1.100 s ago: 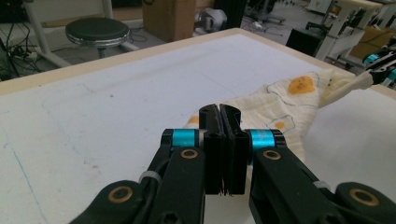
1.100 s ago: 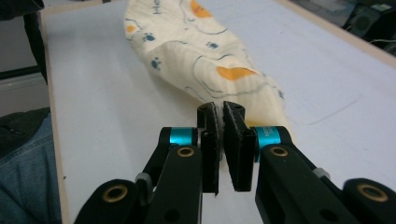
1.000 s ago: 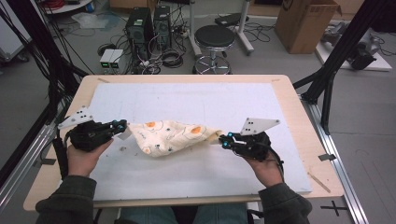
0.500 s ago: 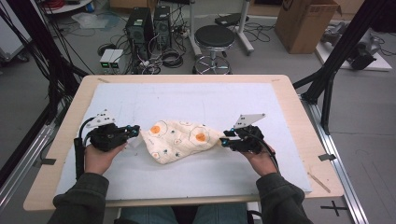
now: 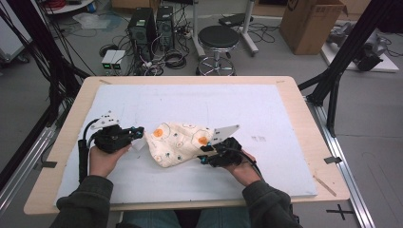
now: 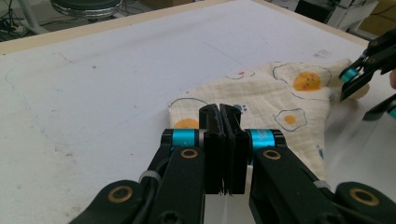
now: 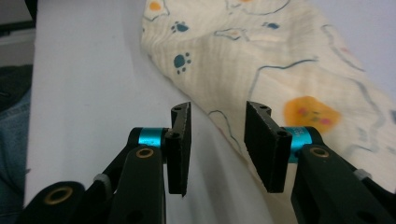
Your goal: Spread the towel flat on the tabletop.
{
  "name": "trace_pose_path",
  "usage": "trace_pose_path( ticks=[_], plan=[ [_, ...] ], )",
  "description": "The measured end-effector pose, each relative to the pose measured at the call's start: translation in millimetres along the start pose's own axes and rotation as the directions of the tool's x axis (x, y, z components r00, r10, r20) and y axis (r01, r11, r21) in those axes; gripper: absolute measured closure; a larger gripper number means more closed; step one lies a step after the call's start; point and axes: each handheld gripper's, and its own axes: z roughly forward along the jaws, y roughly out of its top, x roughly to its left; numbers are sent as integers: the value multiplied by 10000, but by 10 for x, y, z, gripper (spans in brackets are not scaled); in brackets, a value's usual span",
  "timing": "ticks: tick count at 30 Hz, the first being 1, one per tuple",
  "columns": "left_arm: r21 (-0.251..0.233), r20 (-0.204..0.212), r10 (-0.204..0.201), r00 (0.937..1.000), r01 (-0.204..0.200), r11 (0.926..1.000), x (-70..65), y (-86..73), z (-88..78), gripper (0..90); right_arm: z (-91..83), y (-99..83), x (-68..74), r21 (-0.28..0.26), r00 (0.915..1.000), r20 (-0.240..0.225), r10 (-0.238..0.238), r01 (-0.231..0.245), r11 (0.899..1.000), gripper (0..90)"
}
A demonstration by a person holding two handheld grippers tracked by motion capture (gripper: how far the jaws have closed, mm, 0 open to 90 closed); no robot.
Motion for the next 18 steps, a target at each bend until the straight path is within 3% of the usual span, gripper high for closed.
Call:
trace_pose_path(
  ticks=[7, 11, 14, 15, 18],
  plan=[
    [2, -1, -92, 10000, 92, 10000, 19, -10, 20, 880, 318, 44, -42, 770, 9997, 205, -97, 81, 9970, 617],
    [22, 70, -43, 10000, 43, 10000, 20, -13, 27, 879, 412, 41, -49, 1149, 9989, 423, -205, 155, 9933, 701],
    [38, 125, -11, 9999, 10, 10000, 16, -11, 19, 880, 416, 53, -57, 1150, 9987, 476, -161, 105, 9933, 850],
    [13, 162, -2, 9999, 2, 10000, 12, -8, 13, 880, 414, 59, -59, 1196, 9989, 460, -77, 21, 9928, 864],
    [-149, 203, 94, 9997, -91, 9998, -30, 3, -36, 879, 385, 69, -71, 1162, 9999, 12, 157, -158, 9931, 876]
  ],
)
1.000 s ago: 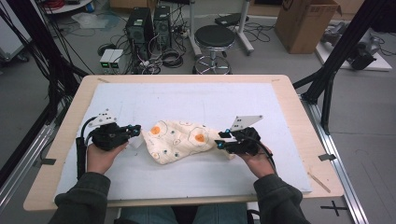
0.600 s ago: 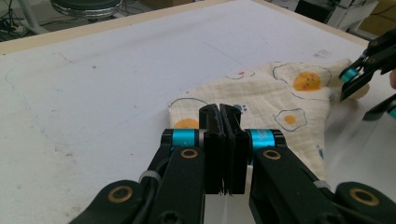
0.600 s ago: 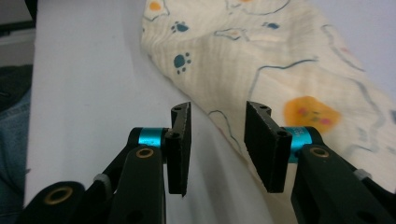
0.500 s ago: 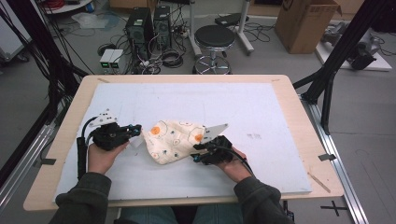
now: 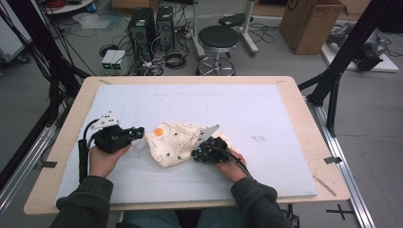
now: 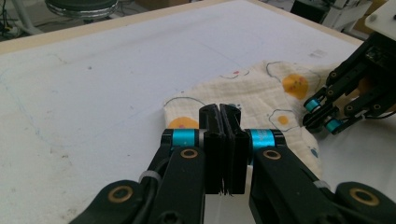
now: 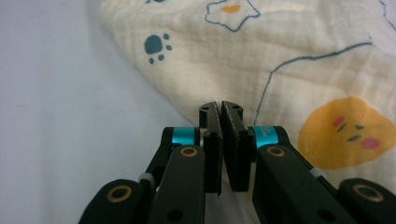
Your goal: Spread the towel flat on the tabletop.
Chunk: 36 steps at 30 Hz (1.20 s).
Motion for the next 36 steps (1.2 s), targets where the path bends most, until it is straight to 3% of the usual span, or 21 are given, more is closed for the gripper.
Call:
trace_pose_path(
  ticks=[4, 8, 11, 14, 16, 18, 20, 22, 25, 29, 31, 33, 36],
  plan=[
    [-214, 81, 130, 9999, -128, 9997, -49, 23, -103, 880, -145, 43, 105, -323, 9991, -405, -125, 112, 9994, 877],
    [-509, 156, 278, 9995, -270, 9983, -124, 63, -225, 879, -383, 93, 237, -1072, 9965, -783, -294, 209, 9940, 878],
    [-773, 288, 397, 9988, -374, 9963, -186, 116, -323, 880, -620, 139, 344, -1687, 9942, -991, -420, 248, 9853, 878],
    [-1102, 359, 561, 9978, -519, 9926, -250, 188, -418, 880, -835, 189, 399, -2412, 9916, -1229, -410, 102, 9704, 878],
    [-1253, 319, 698, 9970, -653, 9900, -285, 238, -463, 880, -964, 231, 416, -2654, 9929, -1108, -423, 115, 9641, 878],
    [-1248, 291, 775, 9966, -733, 9895, -299, 267, -447, 880, -1036, 266, 367, -2622, 9967, -670, -453, 262, 9647, 877],
    [-1097, 206, 782, 9967, -755, 9911, -298, 262, -376, 880, -1040, 267, 251, -2479, 9994, -274, -200, 126, 9687, 877],
    [-877, 173, 716, 9973, -698, 9937, -275, 222, -261, 880, -962, 243, 50, -2000, 9994, 241, 247, -194, 9796, 873],
    [-417, -7, 672, 9977, -672, 9969, -224, 142, -90, 880, -771, 247, -172, -1425, 9965, 383, 742, -680, 9875, 870],
    [-185, -234, 480, 9986, -485, 9987, -142, 95, 68, 879, -474, 294, -318, -562, 9925, 1064, 601, -543, 9969, 870],
    [-138, -331, 316, 9990, -320, 9994, -102, 79, 131, 880, -342, 273, -399, -136, 9880, 1302, 833, -822, 9965, 857],
    [-60, -411, 207, 9989, -210, 9998, -59, 60, 190, 879, -284, 251, -464, -80, 9864, 1345, 942, -939, 9955, 792],
    [55, -539, 100, 9985, -97, 9999, -1, 41, 244, 879, -368, 252, -460, -567, 9871, 1274, 975, -908, 9942, 745]
  ],
)
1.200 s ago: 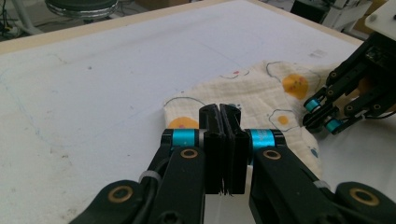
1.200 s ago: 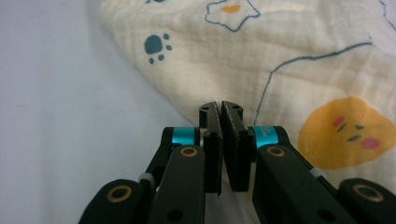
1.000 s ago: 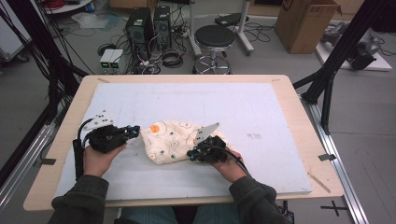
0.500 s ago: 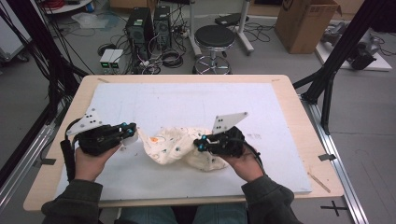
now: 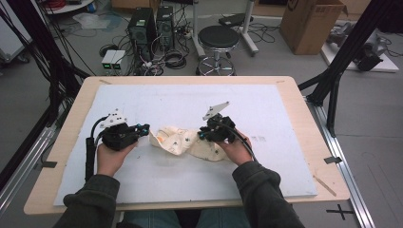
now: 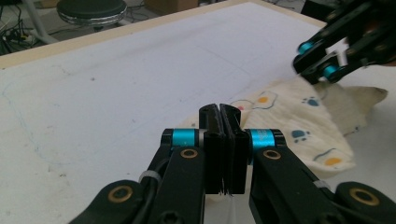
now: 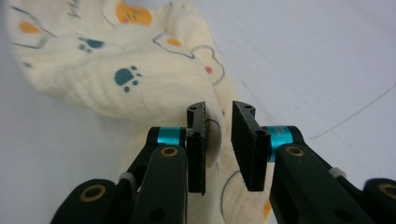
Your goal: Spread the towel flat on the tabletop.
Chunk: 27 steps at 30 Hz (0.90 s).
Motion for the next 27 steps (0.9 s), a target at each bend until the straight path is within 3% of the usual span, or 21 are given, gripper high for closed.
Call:
trace_pose_path(
  ticks=[3, 6, 13, 20, 23, 25, 27],
  plan=[
    [3, -50, -108, 9999, 108, 9999, 20, -10, 26, 879, -148, 12, 98, -543, 9986, -464, -243, 217, 9983, 739],
    [17, -77, -111, 9999, 111, 9999, 24, -11, 33, 879, -240, -29, 271, -765, 9948, -533, -867, 825, 9936, 738],
    [100, -130, -93, 9999, 94, 9999, 27, -12, 34, 879, -263, -193, 549, -1048, 9858, -1047, -1309, 1200, 9872, 736],
    [164, -119, -72, 9999, 74, 9998, 24, -10, 16, 879, -112, -300, 679, -500, 9770, -1411, -1597, 1541, 9868, 661],
    [155, -52, -25, 10000, 26, 9999, 22, -7, 9, 879, -34, -307, 694, -69, 9737, -1161, -1961, 1967, 9804, 623],
    [156, -28, 5, 10000, -5, 9999, 13, -8, 7, 879, 28, -308, 688, 286, 9728, -1158, -2008, 2053, 9783, 676],
    [151, 5, 43, 10000, -43, 9999, 5, -5, -4, 879, 69, -305, 669, 514, 9740, -1089, -1987, 2052, 9774, 814]
  ],
)
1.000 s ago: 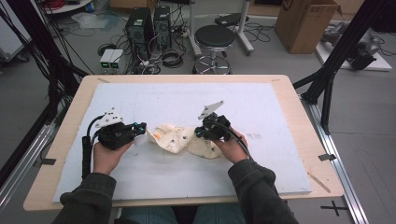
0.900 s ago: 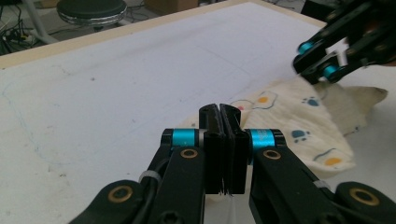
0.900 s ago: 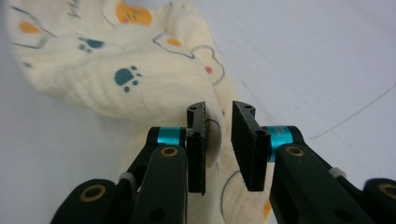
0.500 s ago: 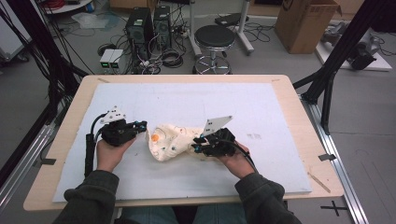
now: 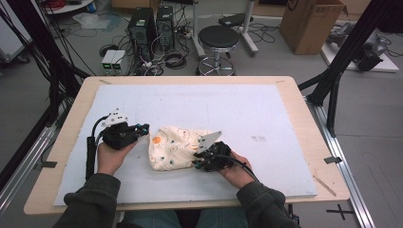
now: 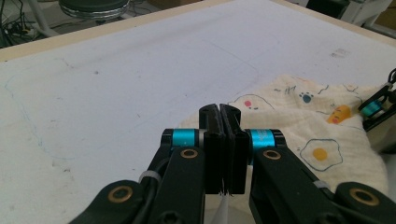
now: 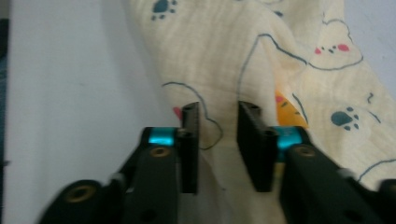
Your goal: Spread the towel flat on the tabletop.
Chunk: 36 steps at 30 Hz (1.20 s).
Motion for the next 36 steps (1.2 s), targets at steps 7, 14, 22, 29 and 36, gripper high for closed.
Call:
trace_pose_path(
  ticks=[7, 14, 22, 29, 36],
  plan=[
    [-224, -15, 77, 10000, -77, 9997, -8, 19, -84, 879, -213, 50, -25, -775, 9981, -550, 277, -319, 9965, 898],
    [-25, -66, 133, 9999, -133, 9999, -7, -11, -113, 879, -314, 24, -59, -830, 9970, -724, 290, -350, 9959, 734],
    [378, -1, -57, 10000, 57, 9993, 24, -80, -133, 861, -211, -155, -97, -224, 9950, -814, 581, -601, 9979, 598],
    [431, 456, 4, 9990, -23, 9991, -27, 3, -111, 652, -94, -156, -90, -30, 9876, -1492, 483, -493, 9988, 878],
    [982, 966, 48, 9953, -143, 9951, -110, -23, 137, 635, -311, -218, 45, -320, 9654, -2608, -8, -78, 9995, 885]
  ],
)
